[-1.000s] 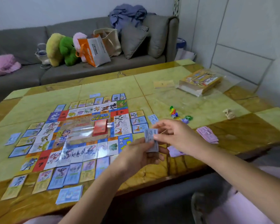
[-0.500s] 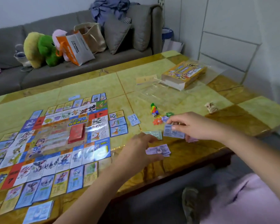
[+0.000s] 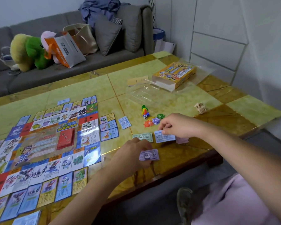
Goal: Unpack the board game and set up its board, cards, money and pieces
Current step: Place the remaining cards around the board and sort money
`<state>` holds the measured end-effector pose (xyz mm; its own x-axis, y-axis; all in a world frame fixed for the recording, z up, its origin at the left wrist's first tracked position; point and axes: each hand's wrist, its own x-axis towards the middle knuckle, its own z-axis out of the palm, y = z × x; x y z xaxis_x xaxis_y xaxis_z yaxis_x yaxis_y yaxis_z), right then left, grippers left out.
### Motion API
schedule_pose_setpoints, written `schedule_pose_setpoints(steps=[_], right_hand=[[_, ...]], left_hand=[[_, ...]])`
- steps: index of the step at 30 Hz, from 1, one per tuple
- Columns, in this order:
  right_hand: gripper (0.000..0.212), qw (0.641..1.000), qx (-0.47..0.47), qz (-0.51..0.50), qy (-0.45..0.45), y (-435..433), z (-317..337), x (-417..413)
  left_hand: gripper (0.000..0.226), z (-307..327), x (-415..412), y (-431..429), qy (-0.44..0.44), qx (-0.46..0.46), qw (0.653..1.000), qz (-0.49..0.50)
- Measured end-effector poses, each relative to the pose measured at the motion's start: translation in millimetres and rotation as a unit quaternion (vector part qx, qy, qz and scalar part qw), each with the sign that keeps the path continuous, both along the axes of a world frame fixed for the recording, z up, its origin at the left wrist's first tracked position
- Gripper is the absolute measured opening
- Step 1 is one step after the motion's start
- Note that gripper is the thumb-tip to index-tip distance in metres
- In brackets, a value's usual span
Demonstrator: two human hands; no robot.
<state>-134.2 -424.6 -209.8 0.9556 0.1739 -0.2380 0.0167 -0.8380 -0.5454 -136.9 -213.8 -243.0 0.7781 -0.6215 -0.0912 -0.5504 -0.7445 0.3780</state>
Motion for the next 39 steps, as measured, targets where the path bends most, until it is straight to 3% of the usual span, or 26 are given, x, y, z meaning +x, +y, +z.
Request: schedule_pose_setpoints(steps=[6, 10, 13, 16, 23, 29, 36, 39], right_hand=[[0.017, 0.999, -0.043, -0.033, -0.010, 0.3, -10.9, -2.2], [0.015, 0.994, -0.080, -0.059, -0.040, -6.0, -11.7, 0.5], [0.018, 0.991, -0.115, -0.048, -0.056, -10.4, -10.4, 3.3], [0.016, 0.995, -0.081, -0.029, -0.048, -6.2, -12.3, 5.4], [0.013, 0.996, -0.045, -0.021, -0.073, 2.4, -18.2, 12.3], [0.009, 0.995, -0.031, -0.022, -0.088, 2.0, -25.4, 14.1], [0.043, 0.997, -0.052, 0.022, -0.048, -18.6, -14.4, 8.2], [0.045, 0.996, -0.043, 0.017, -0.076, -19.3, -12.3, 8.4]], left_hand=[[0.039, 10.1, 19.3, -1.9, -0.046, -0.041, 0.997, 0.041], [0.055, 11.6, 38.7, -9.0, 0.001, 0.011, 0.999, 0.041], [0.049, 12.2, 44.0, -13.7, 0.015, 0.023, 0.999, 0.025], [0.041, 13.0, 44.5, -14.9, 0.018, 0.027, 0.999, 0.012], [0.048, 13.6, 43.9, -13.8, -0.031, 0.101, 0.993, -0.043], [0.041, 18.4, 47.0, -17.6, -0.010, 0.118, 0.990, -0.075], [0.036, 21.3, 48.6, -23.6, 0.002, 0.127, 0.988, -0.091], [0.036, 22.6, 48.1, -24.3, 0.004, 0.124, 0.988, -0.094]])
